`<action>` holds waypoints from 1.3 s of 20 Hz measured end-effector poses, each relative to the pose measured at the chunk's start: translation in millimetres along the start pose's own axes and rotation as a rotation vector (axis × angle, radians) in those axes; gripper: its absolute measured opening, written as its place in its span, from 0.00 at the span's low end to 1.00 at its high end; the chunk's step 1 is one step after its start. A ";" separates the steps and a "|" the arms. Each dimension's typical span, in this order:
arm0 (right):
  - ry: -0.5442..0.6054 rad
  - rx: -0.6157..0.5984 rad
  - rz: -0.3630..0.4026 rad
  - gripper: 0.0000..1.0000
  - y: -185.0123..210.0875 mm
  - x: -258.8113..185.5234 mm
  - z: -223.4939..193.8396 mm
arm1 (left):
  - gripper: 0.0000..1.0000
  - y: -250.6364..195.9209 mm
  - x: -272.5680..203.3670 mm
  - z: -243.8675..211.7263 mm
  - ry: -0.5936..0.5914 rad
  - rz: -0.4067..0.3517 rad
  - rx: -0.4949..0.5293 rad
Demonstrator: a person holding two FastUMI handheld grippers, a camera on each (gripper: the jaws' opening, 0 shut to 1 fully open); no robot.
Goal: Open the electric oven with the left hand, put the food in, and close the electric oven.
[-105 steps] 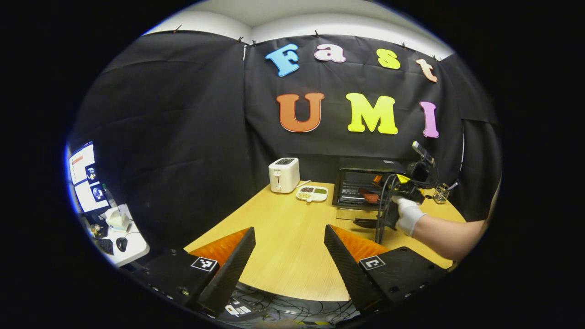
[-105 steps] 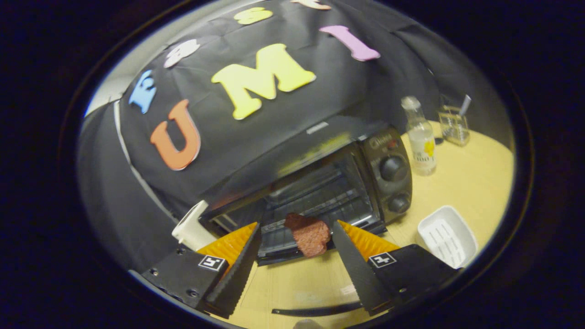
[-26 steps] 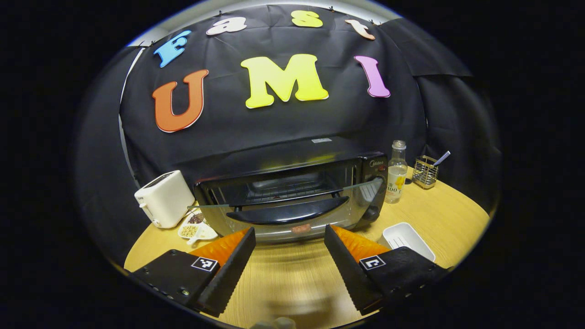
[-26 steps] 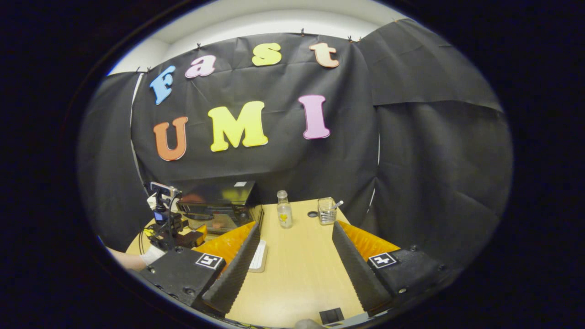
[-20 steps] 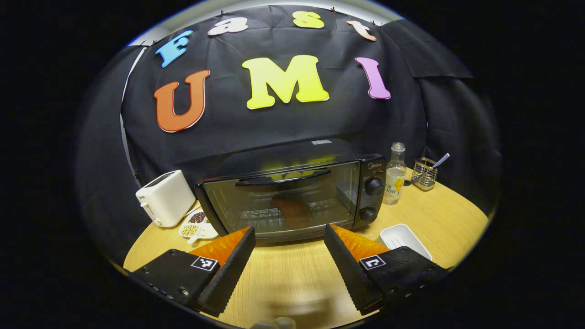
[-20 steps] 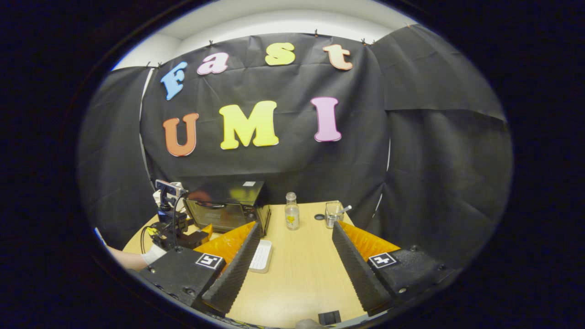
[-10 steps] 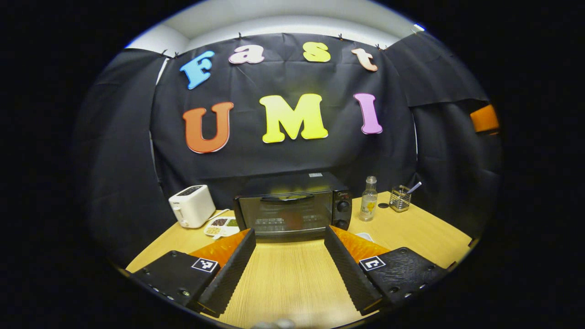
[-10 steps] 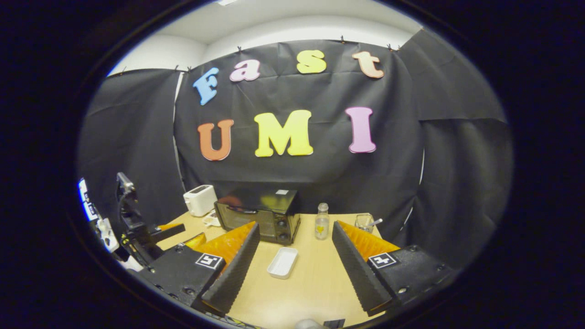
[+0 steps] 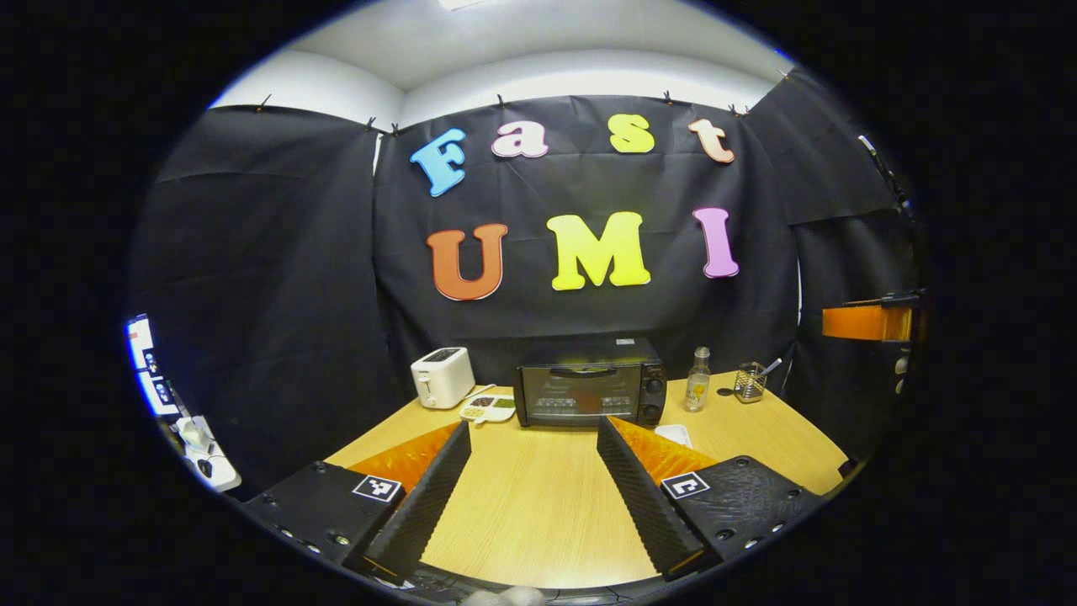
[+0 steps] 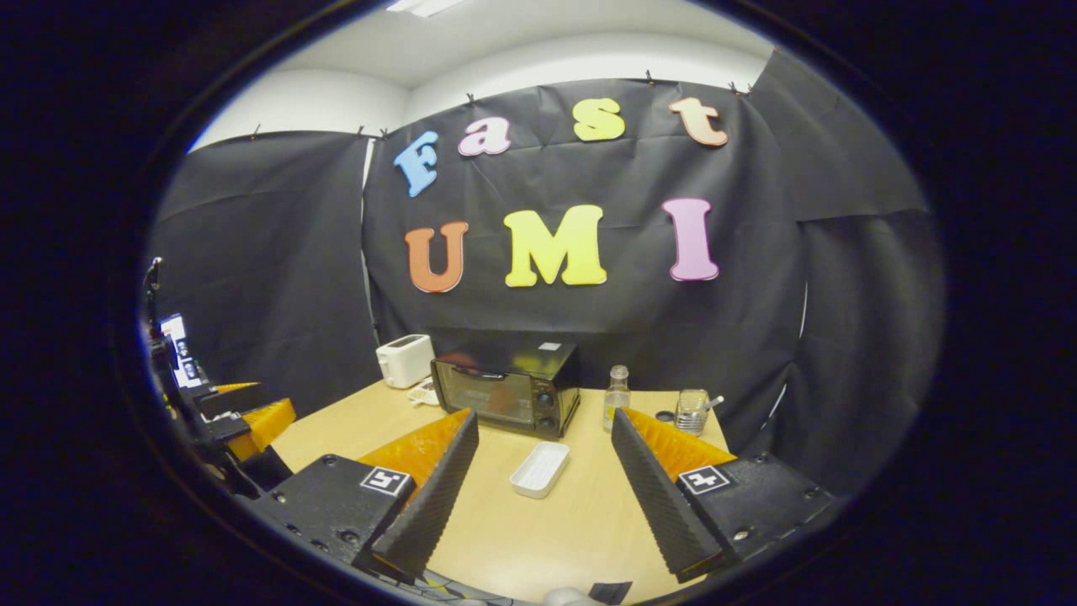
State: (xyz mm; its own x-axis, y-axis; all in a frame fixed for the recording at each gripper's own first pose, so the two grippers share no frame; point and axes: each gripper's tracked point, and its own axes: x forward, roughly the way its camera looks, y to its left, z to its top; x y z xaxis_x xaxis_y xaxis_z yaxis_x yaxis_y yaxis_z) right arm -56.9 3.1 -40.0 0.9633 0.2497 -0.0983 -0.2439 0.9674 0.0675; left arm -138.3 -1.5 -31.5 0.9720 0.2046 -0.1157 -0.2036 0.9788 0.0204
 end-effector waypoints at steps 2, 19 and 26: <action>0.006 -0.007 0.001 1.00 4.8 -2.9 -0.6 | 0.96 13.8 -11.7 3.6 -0.001 0.026 -0.016; -0.077 0.014 -0.214 0.96 44.5 -69.1 17.4 | 0.96 43.9 -33.8 33.5 -0.065 -0.142 -0.007; -0.093 0.015 -0.281 0.96 42.3 -93.6 19.3 | 0.96 29.7 -34.5 37.5 -0.080 -0.213 0.002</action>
State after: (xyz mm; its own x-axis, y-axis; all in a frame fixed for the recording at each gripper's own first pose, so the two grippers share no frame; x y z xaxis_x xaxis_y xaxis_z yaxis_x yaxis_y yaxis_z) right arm -155.1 19.9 -8.8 0.9992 -0.0331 -0.0241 0.0346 0.9973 0.0655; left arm -173.5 20.6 10.3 0.9992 -0.0071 -0.0382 0.0073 1.0000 0.0061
